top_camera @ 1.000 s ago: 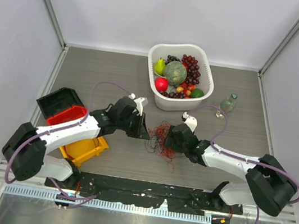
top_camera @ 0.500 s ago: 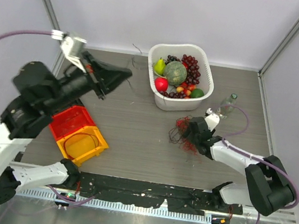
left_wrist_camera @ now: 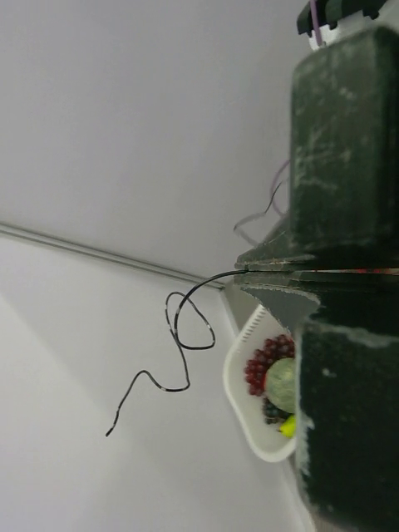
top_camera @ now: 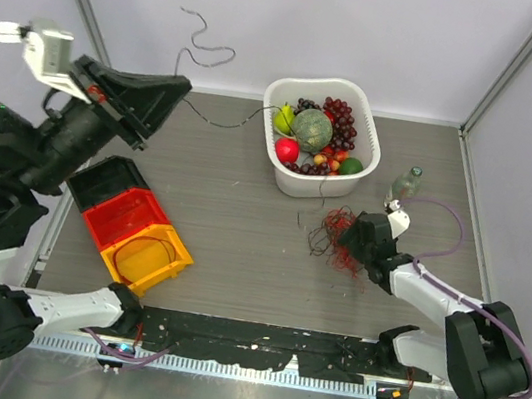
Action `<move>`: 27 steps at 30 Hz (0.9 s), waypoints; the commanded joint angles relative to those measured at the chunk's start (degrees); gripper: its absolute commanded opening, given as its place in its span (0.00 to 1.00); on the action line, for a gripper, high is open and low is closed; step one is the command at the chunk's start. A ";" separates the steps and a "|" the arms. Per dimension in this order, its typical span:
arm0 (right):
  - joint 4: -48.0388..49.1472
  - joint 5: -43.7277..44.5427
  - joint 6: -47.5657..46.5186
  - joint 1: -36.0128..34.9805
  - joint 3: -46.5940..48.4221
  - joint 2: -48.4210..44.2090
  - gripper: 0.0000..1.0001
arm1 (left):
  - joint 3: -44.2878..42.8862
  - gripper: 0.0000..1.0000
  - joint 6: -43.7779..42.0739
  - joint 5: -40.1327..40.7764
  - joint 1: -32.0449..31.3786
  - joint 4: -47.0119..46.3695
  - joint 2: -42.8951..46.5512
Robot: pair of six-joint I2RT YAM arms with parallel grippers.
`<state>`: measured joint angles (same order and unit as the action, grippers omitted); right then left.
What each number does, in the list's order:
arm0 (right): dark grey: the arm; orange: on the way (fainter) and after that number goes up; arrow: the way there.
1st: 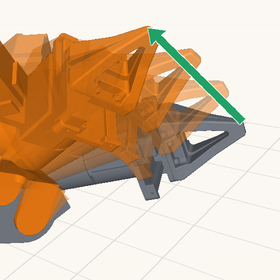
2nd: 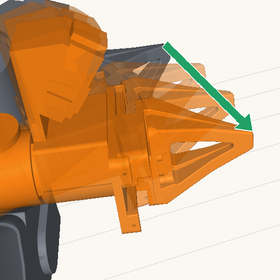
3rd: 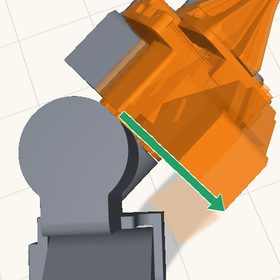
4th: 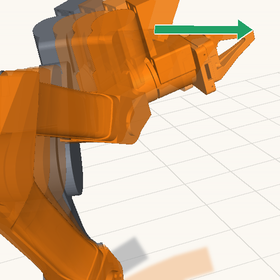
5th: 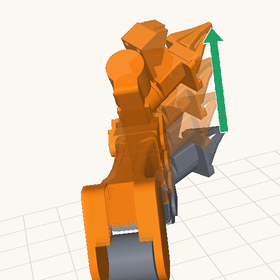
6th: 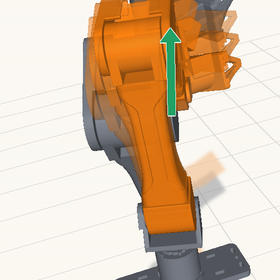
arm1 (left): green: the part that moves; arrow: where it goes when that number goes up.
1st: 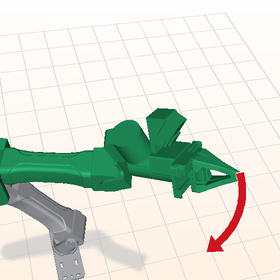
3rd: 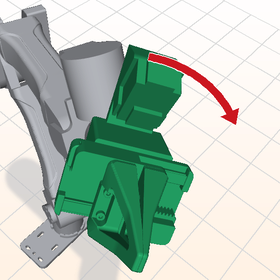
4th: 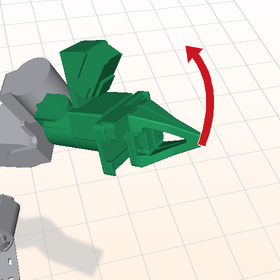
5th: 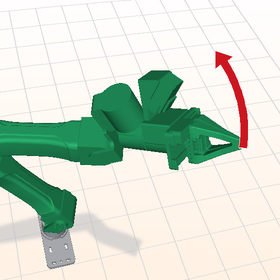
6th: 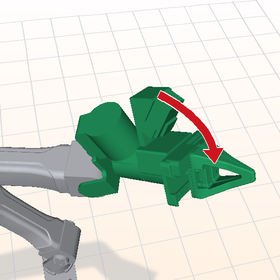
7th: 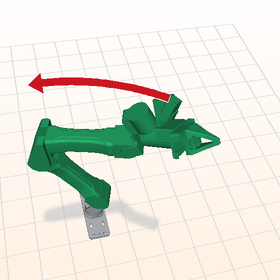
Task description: Untangle the cables
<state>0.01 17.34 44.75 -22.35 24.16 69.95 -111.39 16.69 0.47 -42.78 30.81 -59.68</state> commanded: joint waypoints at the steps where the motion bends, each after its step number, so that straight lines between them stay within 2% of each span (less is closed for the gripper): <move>1: -2.56 -3.54 -0.28 0.38 -2.36 0.10 0.69 | 9.24 0.00 2.11 2.95 -0.19 1.71 0.08; 11: -0.36 -6.44 -1.33 0.73 -4.74 -2.98 0.69 | 42.10 0.00 4.05 7.26 -0.19 -3.38 5.28; 15: 1.40 -7.76 -1.86 0.99 -5.00 -2.89 0.69 | 50.99 0.00 6.60 6.30 -0.28 -4.79 4.66; 21: 2.10 -8.73 -2.04 1.25 -5.27 -2.98 0.69 | 58.56 0.00 11.87 3.23 -0.28 -6.37 -0.16; 24: 2.19 -8.91 -2.21 1.34 -5.27 -2.63 0.69 | 58.49 0.00 12.93 -0.19 -0.19 -5.50 -5.69; 27: 2.19 -9.08 -2.21 1.25 -5.27 -2.72 0.68 | 57.17 0.00 12.14 -0.21 -0.19 -4.62 -10.97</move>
<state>4.56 10.17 43.16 -21.12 20.56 66.74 -52.90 27.66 2.92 -42.78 28.32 -65.69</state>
